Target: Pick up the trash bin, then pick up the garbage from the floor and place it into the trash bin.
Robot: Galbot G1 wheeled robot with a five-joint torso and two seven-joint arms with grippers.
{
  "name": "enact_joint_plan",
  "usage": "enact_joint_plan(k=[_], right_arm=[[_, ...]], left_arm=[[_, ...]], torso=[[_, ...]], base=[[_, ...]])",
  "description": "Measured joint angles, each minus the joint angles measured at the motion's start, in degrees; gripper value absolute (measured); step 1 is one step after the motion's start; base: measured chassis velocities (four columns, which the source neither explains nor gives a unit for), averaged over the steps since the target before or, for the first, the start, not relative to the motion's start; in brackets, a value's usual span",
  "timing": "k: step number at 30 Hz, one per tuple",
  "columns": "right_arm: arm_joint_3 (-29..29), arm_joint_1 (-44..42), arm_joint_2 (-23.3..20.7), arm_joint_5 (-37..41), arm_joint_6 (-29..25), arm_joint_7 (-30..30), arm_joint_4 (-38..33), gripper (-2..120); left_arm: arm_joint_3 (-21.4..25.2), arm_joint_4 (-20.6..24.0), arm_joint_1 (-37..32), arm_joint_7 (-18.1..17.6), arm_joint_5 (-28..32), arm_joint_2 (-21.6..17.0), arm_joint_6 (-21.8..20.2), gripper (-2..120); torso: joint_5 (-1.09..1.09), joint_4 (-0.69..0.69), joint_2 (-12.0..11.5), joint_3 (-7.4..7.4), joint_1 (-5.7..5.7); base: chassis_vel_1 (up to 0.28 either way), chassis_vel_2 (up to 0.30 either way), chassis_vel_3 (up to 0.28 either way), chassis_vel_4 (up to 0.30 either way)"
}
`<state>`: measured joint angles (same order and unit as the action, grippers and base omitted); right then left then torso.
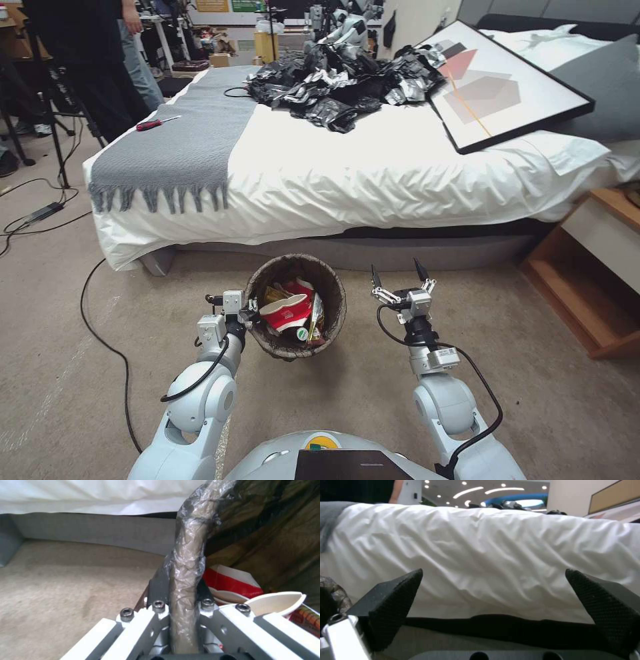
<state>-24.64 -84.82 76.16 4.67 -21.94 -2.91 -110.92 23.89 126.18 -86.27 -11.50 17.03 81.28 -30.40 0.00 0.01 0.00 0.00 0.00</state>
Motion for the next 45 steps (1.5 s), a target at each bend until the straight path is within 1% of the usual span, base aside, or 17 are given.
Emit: enact_joint_plan(k=[11,23,28,29,45], right_arm=[[-0.04,0.72,0.01,0.37,-0.24,0.30,1.26,100],[0.13,1.48,0.05,0.62,-0.09,0.93,2.15,100],[0.16,1.78,0.07,0.82,-0.06,0.90,2.44,100],[0.15,1.97,0.13,0.88,-0.07,0.89,2.65,100],[-0.29,2.48,-0.46,0.88,-0.27,1.01,3.54,100]], left_arm=[[0.49,0.66,-0.36,0.02,0.13,-0.09,-0.05,2],[1.83,1.36,-0.71,0.03,0.64,-0.02,-0.04,2],[2.42,1.49,-0.58,0.09,1.12,-0.22,-0.05,2],[2.64,1.51,-0.52,0.10,1.26,-0.34,-0.06,2],[3.32,2.03,-0.22,0.05,1.88,-0.10,-0.20,2]], torso=[[0.00,-0.01,0.00,0.00,0.00],[-0.01,0.00,0.00,0.00,0.00],[0.00,-0.02,0.00,0.00,0.00],[0.00,-0.01,0.00,0.00,0.00],[-0.01,-0.01,0.00,0.00,0.00]], base=[[0.083,0.091,0.089,0.087],[0.128,0.121,0.127,0.124],[0.119,0.125,0.129,0.107],[0.095,0.128,0.131,0.121],[0.128,0.115,0.127,0.134]])
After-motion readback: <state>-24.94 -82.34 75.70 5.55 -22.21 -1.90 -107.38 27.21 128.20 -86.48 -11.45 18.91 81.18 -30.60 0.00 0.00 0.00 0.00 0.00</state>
